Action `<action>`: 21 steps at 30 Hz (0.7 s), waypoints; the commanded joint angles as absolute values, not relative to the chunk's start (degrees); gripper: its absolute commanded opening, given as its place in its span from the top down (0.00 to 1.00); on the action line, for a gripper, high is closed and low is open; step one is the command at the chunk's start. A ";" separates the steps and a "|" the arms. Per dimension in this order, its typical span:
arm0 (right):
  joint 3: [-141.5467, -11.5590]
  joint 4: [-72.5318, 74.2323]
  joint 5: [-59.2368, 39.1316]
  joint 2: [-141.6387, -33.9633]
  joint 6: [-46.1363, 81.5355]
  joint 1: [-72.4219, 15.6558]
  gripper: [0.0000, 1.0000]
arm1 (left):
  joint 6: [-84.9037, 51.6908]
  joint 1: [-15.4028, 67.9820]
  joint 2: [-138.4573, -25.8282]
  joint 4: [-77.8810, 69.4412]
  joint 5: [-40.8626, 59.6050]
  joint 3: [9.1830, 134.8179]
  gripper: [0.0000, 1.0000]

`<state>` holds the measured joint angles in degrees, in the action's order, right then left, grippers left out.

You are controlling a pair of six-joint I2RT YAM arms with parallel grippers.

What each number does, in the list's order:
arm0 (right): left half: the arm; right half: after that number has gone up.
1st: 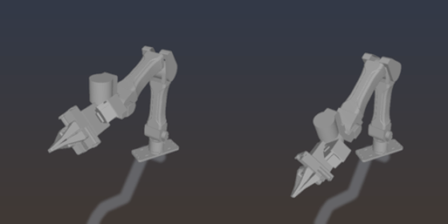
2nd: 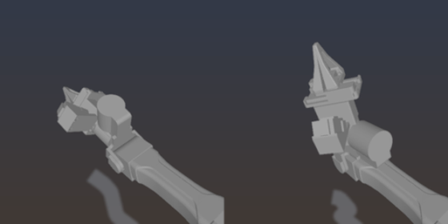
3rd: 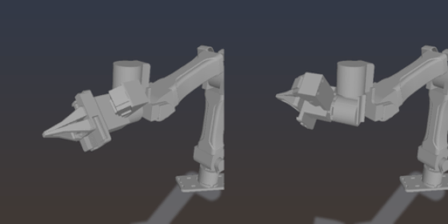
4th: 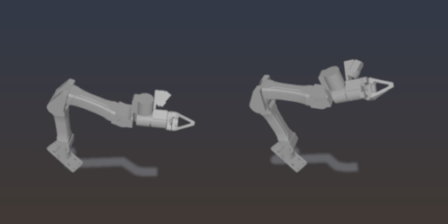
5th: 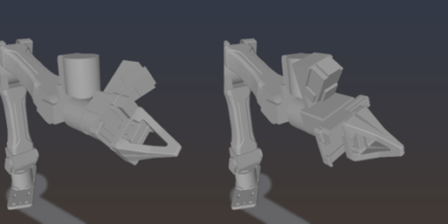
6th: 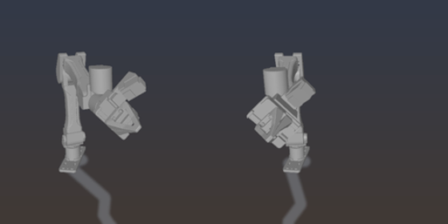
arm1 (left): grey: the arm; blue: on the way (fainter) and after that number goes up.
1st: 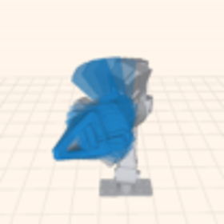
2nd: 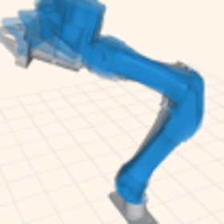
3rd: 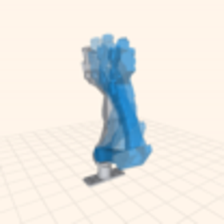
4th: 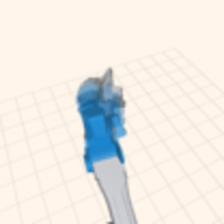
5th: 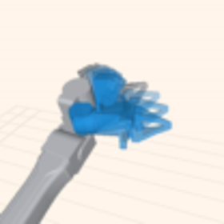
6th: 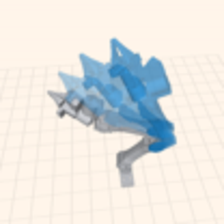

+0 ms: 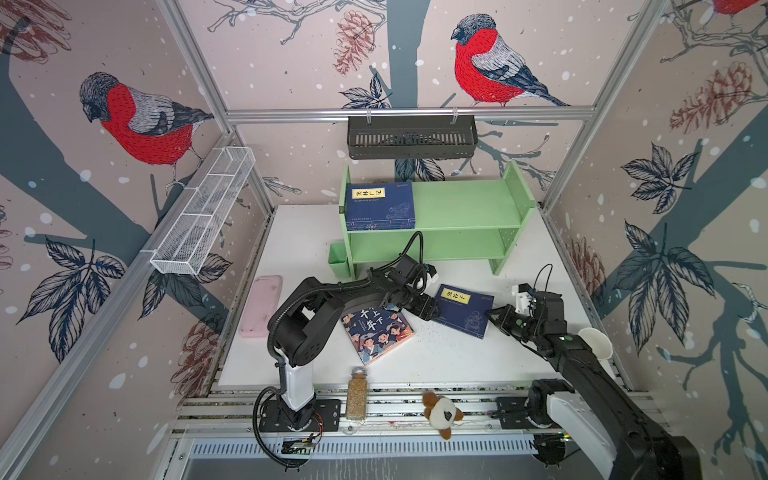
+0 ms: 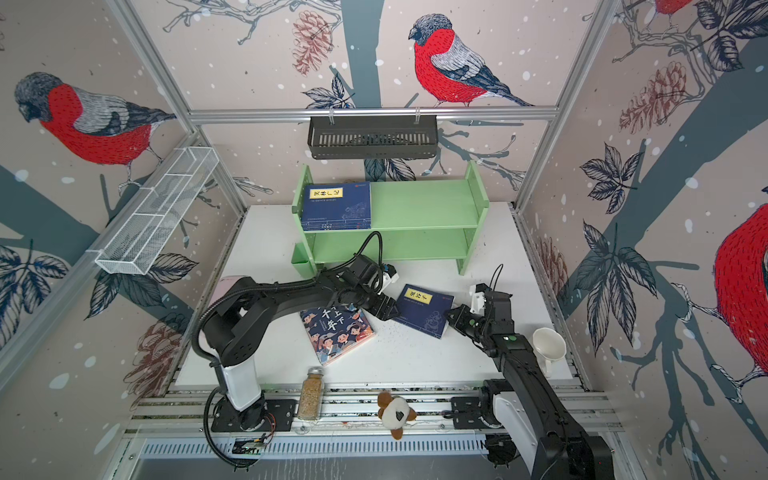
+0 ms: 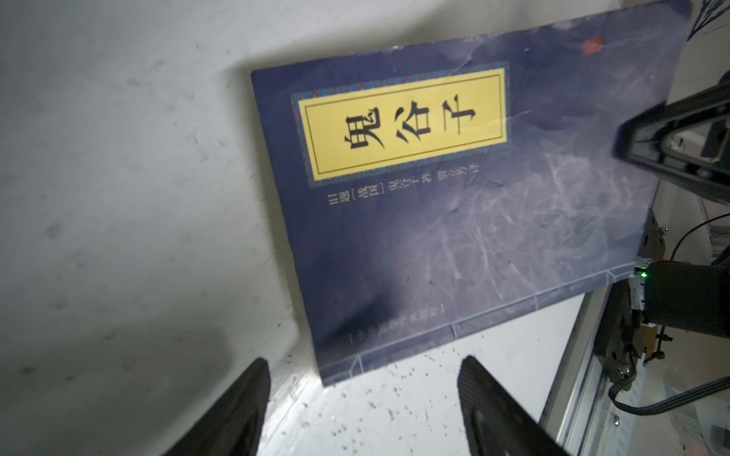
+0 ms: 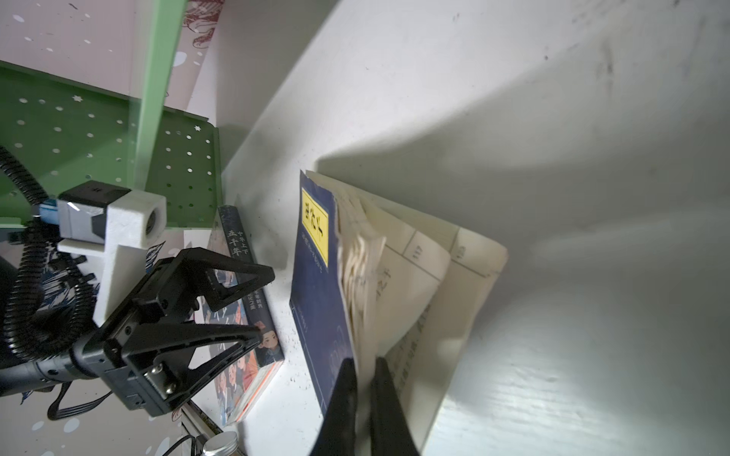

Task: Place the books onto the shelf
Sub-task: 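Lift the dark-blue book upright with the right gripper while the left gripper withdraws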

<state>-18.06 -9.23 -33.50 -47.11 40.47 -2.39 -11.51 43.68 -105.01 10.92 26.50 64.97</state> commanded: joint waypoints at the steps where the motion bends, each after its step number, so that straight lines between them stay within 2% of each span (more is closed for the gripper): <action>1: -19.98 -11.11 -35.52 -46.41 39.41 -2.19 1.00 | -7.74 43.20 -101.34 13.55 25.37 64.96 0.23; 10: -25.18 -15.49 -38.32 -45.13 36.93 -1.93 1.00 | -6.74 37.09 -92.14 13.64 36.81 62.38 0.21; 16: -26.61 -16.87 -38.74 -45.10 36.13 -1.76 1.00 | -6.94 36.74 -88.93 10.55 44.79 57.51 0.19; 21: -27.59 -17.99 -38.92 -44.76 35.97 -1.67 1.00 | -5.80 36.74 -88.19 10.63 47.63 57.48 0.19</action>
